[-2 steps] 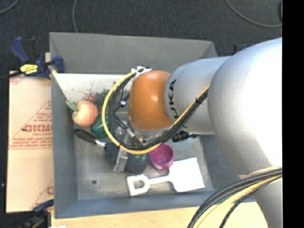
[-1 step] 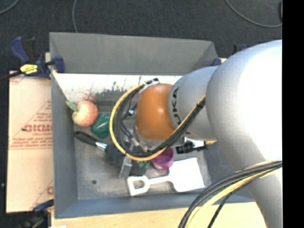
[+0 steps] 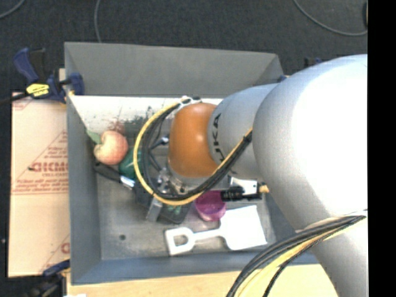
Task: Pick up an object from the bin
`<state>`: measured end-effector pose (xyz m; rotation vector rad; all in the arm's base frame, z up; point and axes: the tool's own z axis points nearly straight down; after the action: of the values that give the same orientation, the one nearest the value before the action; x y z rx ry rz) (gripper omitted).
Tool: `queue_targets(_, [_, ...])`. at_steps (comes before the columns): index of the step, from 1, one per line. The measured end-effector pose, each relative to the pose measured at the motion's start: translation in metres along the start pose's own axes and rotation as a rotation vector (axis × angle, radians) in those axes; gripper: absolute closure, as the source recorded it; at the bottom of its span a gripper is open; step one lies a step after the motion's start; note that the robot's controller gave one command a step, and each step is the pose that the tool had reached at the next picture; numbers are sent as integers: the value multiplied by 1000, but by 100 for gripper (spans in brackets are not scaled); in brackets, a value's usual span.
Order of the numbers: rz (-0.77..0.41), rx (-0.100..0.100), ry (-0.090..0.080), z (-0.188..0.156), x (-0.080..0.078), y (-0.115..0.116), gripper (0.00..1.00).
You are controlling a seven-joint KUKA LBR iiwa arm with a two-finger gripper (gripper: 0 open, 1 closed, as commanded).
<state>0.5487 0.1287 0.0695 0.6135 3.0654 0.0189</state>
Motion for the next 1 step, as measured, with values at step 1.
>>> queue_targets(1, [0, 0, 0, 0, 0, 0, 100])
